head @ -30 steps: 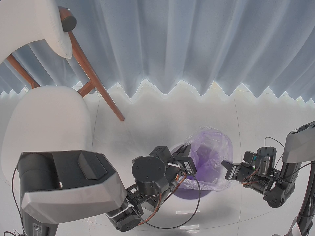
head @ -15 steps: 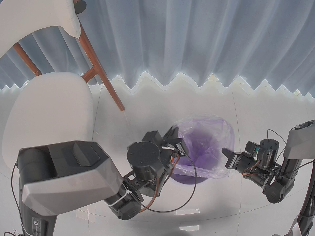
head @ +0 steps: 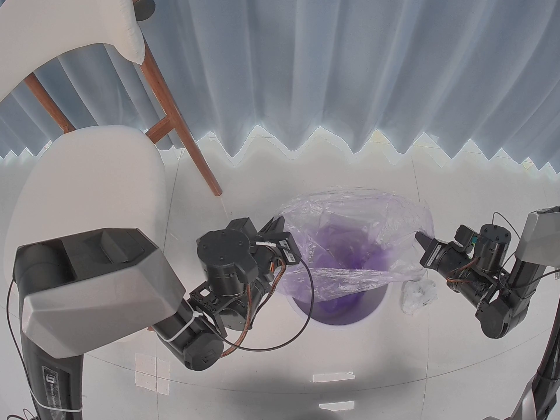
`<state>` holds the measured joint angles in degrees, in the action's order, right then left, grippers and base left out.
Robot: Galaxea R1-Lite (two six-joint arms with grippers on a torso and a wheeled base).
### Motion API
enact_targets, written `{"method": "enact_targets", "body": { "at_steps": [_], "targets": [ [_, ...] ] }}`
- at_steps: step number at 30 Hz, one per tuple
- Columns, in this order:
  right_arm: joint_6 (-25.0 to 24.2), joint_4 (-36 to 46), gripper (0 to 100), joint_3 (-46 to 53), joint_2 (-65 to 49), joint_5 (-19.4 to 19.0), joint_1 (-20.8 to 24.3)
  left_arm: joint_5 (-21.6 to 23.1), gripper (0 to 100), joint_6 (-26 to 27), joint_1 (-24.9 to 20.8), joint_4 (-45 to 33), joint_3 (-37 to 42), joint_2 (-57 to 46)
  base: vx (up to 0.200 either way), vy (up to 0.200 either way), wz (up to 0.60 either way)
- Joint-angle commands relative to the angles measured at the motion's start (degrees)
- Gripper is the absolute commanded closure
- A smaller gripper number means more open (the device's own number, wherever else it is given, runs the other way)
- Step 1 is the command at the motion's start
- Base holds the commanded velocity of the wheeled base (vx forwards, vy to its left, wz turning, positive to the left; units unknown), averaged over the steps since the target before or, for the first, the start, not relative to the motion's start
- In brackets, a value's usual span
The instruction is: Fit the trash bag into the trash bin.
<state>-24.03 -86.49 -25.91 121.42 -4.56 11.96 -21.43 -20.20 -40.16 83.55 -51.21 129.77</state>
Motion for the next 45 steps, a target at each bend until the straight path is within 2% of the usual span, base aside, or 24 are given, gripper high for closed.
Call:
{"method": "enact_targets", "body": {
  "at_steps": [1, 7, 11, 15, 18, 21, 26, 33, 34, 37, 41, 45],
  "targets": [
    [0.1, 0.4, 100, -1.3, 1.3, -2.9, -3.4, 2.4, 100, -0.1, 1.0, -2.1, 3.5, -3.1, 0.000, 0.000, 0.00],
    [0.1, 0.4, 100, -1.4, 2.7, -5.3, -4.1, 3.5, 100, -0.1, 2.3, -4.5, 3.9, -4.3, 0.000, 0.000, 0.00],
    [0.1, 1.1, 100, -3.3, 4.7, -7.0, -2.0, 4.0, 100, -0.2, 3.3, -5.1, 3.0, -3.6, 0.000, 0.000, 0.00],
    [1.4, 9.3, 100, -12.3, 6.7, -7.0, -1.5, 4.5, 100, -0.5, 5.5, -5.1, 0.7, -0.8, 0.000, 0.000, 0.00],
    [1.7, 21.8, 100, -21.3, 5.6, -7.1, -2.7, 4.6, 100, -0.7, 7.3, -5.2, -1.6, 0.7, 0.000, 0.000, 0.00],
    [1.7, 26.3, 100, -26.3, 5.4, -7.0, -3.3, 4.7, 100, -1.9, 7.2, -5.7, -1.7, 1.0, 0.000, 0.000, 0.00],
    [2.5, 29.0, 100, -29.6, 6.0, -7.0, -4.3, 4.8, 100, -3.4, 7.1, -6.6, -2.2, 2.3, 0.000, 0.000, 0.00],
    [4.2, 29.2, 100, -28.5, 5.9, -6.9, -5.4, 4.8, 100, -4.3, 7.3, -6.9, -3.0, 4.9, 0.000, 0.000, 0.00],
    [4.2, 28.8, 0, -28.5, 5.9, -6.9, -5.5, 4.9, 100, -4.3, 7.4, -6.9, -3.1, 5.1, 0.000, 0.000, 0.00],
    [3.5, 28.3, 0, -28.4, 5.6, -6.9, -6.0, 4.9, 100, -4.4, 7.5, -6.9, -3.1, 5.8, 0.000, 0.000, 0.00],
    [-2.0, 27.5, 0, -23.4, 0.2, -7.3, -6.0, 5.3, 100, -6.0, 7.4, -6.7, -2.9, 5.6, 0.000, 0.000, 0.00],
    [-1.8, 27.3, 0, -16.3, -4.4, -7.9, -6.0, 5.9, 100, -6.3, 7.2, -6.6, -2.8, 5.2, 0.000, 0.000, 0.00]
  ]
}}
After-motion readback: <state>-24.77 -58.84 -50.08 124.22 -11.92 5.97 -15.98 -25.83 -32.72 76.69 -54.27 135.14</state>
